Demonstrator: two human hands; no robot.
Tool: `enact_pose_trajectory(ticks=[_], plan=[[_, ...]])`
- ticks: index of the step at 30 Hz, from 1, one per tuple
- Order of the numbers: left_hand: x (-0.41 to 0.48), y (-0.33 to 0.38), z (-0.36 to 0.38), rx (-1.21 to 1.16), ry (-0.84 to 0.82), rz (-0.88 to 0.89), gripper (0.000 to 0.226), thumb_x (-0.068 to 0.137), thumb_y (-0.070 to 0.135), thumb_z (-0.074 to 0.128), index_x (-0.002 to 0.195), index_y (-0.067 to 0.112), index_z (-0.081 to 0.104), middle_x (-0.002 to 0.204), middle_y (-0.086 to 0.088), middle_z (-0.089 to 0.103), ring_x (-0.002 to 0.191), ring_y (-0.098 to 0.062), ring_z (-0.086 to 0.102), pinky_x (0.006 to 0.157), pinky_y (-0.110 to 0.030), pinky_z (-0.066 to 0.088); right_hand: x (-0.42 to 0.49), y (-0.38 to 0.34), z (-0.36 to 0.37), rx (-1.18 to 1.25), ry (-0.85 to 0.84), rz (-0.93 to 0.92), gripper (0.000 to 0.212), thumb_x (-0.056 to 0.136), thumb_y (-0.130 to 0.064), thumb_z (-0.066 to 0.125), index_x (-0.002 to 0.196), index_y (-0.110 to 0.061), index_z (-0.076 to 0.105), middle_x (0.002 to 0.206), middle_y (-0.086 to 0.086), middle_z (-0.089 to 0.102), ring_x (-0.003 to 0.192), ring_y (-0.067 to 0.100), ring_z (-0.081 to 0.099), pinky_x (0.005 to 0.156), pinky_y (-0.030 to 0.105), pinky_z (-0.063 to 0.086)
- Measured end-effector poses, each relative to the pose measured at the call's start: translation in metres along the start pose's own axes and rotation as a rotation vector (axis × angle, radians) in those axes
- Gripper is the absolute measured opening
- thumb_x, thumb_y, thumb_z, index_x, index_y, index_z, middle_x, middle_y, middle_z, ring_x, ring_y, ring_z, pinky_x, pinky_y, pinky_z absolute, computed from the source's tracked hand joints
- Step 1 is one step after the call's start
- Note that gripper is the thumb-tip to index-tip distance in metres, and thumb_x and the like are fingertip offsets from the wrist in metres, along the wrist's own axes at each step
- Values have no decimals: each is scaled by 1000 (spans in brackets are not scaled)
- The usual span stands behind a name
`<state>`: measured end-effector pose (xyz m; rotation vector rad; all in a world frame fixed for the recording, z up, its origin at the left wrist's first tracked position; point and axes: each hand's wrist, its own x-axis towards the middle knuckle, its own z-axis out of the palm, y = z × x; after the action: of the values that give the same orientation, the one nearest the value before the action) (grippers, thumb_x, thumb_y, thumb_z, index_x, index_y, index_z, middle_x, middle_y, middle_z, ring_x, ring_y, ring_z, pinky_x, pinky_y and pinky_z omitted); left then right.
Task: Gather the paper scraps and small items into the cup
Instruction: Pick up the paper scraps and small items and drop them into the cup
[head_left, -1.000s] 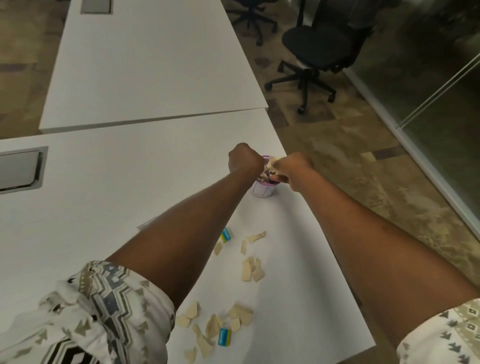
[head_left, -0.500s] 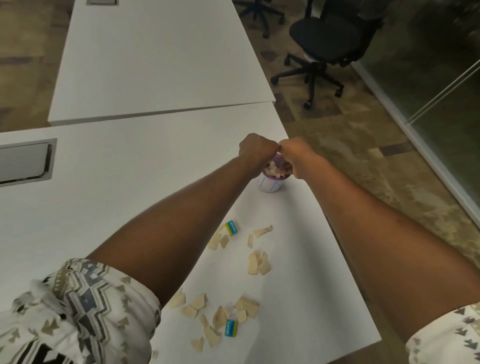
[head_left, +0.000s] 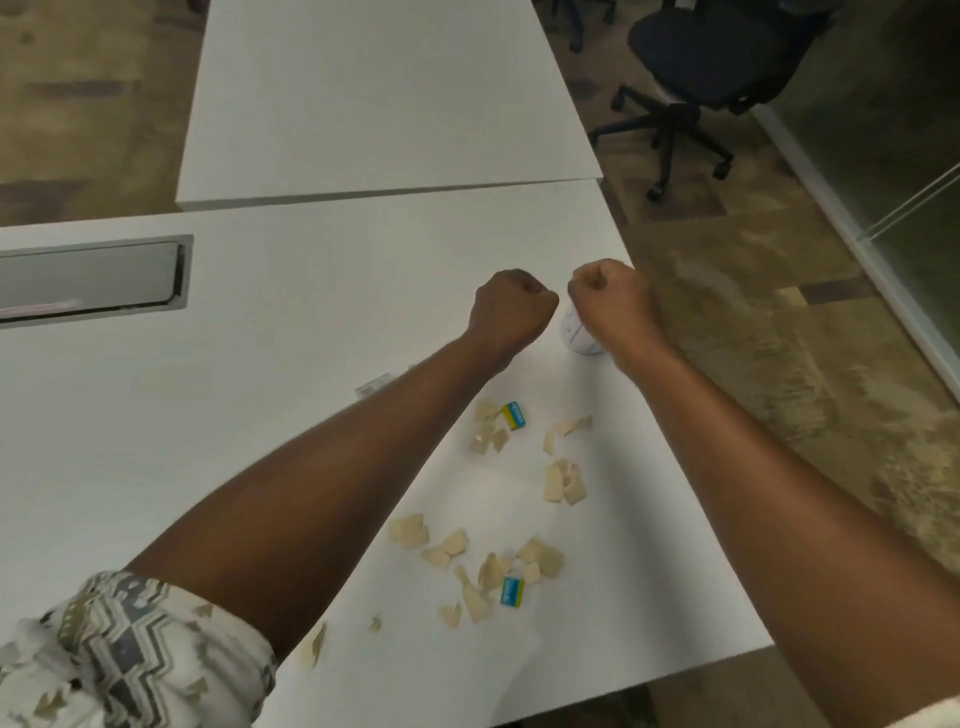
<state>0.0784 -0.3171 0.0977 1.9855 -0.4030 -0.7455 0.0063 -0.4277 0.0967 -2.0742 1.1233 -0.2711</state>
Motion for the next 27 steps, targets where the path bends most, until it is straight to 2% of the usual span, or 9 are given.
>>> enact_pose_trajectory(ticks=[3, 7, 12, 16, 19, 21, 23, 25, 27], plan=[[-26, -31, -15, 66, 26, 20, 16, 84, 25, 57, 84, 17, 70, 91, 2, 72, 85, -17, 64, 70, -27, 49, -48, -3, 24, 66, -78, -65, 22, 93, -23, 59, 111, -16, 69, 104, -4, 69, 97, 11, 63, 72, 13, 43], [-58, -73, -35, 112, 21, -16, 19, 86, 25, 56, 93, 18, 72, 94, 6, 72, 90, -13, 65, 67, -24, 45, -101, -1, 58, 83, -119, -25, 24, 91, -26, 60, 112, -21, 70, 109, -6, 71, 102, 12, 65, 93, 30, 51], [-98, -120, -62, 120, 1, -33, 22, 87, 24, 57, 103, 20, 72, 102, 9, 72, 98, -10, 65, 84, -27, 51, -150, 7, 85, 104, -199, 73, 26, 89, -31, 61, 112, -26, 69, 105, -10, 70, 96, 14, 67, 90, 41, 56], [-130, -157, -78, 263, 20, 48, 21, 89, 26, 61, 107, 19, 70, 105, 2, 69, 93, -14, 64, 83, -28, 50, -190, 13, 100, -15, -298, 73, 30, 93, -30, 61, 122, -25, 65, 115, -5, 68, 103, 15, 65, 88, 24, 47], [-157, -191, -86, 367, 5, 168, 29, 91, 29, 60, 117, 16, 65, 113, -4, 64, 103, -21, 62, 87, -36, 51, -224, 26, 117, -186, -370, -15, 44, 92, -34, 65, 133, -23, 57, 130, 2, 59, 113, 18, 61, 92, 26, 47], [-178, -216, -91, 483, 21, 251, 43, 93, 36, 54, 129, 13, 59, 128, -9, 60, 118, -28, 57, 96, -39, 48, -248, 35, 126, -311, -388, -42, 59, 92, -39, 63, 146, -21, 44, 148, 6, 44, 132, 23, 48, 105, 33, 43], [-204, -243, -94, 628, 49, 298, 62, 97, 45, 47, 147, 10, 42, 154, -15, 40, 142, -34, 36, 114, -43, 34, -272, 43, 130, -408, -385, -33, 75, 94, -46, 57, 156, -22, 23, 164, 7, 17, 150, 25, 21, 117, 38, 31], [-231, -267, -97, 746, 42, 310, 77, 99, 54, 39, 158, 10, 15, 166, -14, 5, 153, -31, 3, 124, -44, 11, -294, 50, 134, -456, -384, -10, 85, 96, -53, 50, 159, -25, 1, 167, 5, -10, 154, 26, -6, 122, 39, 14], [-255, -291, -100, 835, 21, 308, 86, 98, 60, 37, 158, 7, 6, 166, -15, -7, 153, -32, -6, 124, -50, 7, -311, 55, 143, -499, -369, 4, 92, 96, -59, 45, 157, -25, -13, 163, 9, -27, 151, 31, -20, 122, 41, 3]])
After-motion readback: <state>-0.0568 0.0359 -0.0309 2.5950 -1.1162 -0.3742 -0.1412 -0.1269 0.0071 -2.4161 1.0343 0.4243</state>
